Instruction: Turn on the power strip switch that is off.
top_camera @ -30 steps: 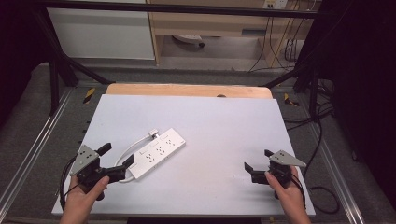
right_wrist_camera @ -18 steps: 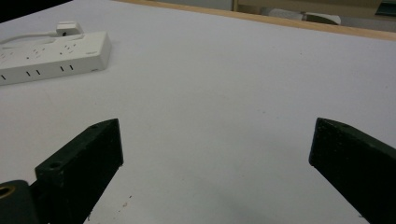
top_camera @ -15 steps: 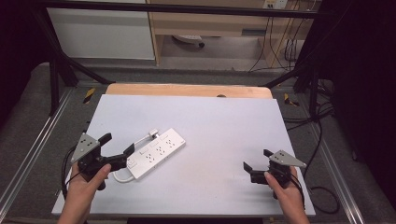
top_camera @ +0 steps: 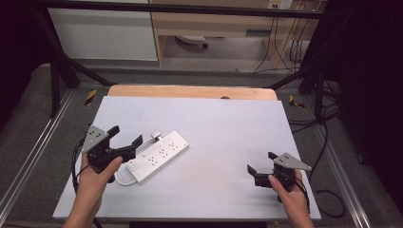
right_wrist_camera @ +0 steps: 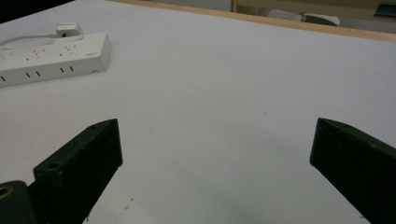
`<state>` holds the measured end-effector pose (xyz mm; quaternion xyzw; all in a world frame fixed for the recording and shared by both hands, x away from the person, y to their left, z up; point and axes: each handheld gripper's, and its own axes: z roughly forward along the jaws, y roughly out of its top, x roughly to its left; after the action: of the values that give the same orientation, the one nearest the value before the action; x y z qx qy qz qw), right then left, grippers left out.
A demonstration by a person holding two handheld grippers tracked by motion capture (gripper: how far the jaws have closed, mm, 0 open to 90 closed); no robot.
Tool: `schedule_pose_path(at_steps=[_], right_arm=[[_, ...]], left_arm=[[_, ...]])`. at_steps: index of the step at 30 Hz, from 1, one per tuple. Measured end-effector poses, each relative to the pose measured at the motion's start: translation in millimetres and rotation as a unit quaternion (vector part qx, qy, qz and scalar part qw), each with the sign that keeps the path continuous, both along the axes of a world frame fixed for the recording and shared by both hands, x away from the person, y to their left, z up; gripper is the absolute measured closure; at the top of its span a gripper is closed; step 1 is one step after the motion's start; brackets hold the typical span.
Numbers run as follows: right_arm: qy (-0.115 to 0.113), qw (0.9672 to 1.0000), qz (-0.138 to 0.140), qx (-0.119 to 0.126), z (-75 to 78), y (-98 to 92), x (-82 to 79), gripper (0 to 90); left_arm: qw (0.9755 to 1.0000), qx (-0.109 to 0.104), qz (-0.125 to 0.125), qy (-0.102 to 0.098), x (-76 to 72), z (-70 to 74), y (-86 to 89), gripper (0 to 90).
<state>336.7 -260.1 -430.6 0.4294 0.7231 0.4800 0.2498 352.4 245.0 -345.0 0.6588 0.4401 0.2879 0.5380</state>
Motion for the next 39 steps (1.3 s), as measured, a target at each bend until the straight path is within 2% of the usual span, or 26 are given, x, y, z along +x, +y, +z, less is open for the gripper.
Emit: schedule_pose_path(at_steps=[8, 19, 35, 39], right_arm=[[-0.001, 1.0000, -0.002, 0.001, 0.7, -1.7, 0.6, 3.1], [-0.005, 1.0000, -0.006, -0.001, -0.5, -8.3, 3.3, 3.5], [-0.001, 1.0000, 0.000, -0.004, -2.6, -9.3, 4.8, 3.6], [-0.001, 1.0000, 0.003, -0.007, -2.7, -8.9, 5.2, 3.5]], left_arm=[[0.9999, 0.001, -0.010, 0.011, 6.2, -8.0, -3.1, 8.9], [0.9992, 0.013, -0.031, 0.023, 9.8, -17.1, -10.2, 9.4], [0.9979, 0.028, -0.032, 0.049, 19.9, -36.6, -6.3, 9.4], [0.9979, 0.025, -0.029, 0.052, 20.6, -39.2, -3.9, 9.4]])
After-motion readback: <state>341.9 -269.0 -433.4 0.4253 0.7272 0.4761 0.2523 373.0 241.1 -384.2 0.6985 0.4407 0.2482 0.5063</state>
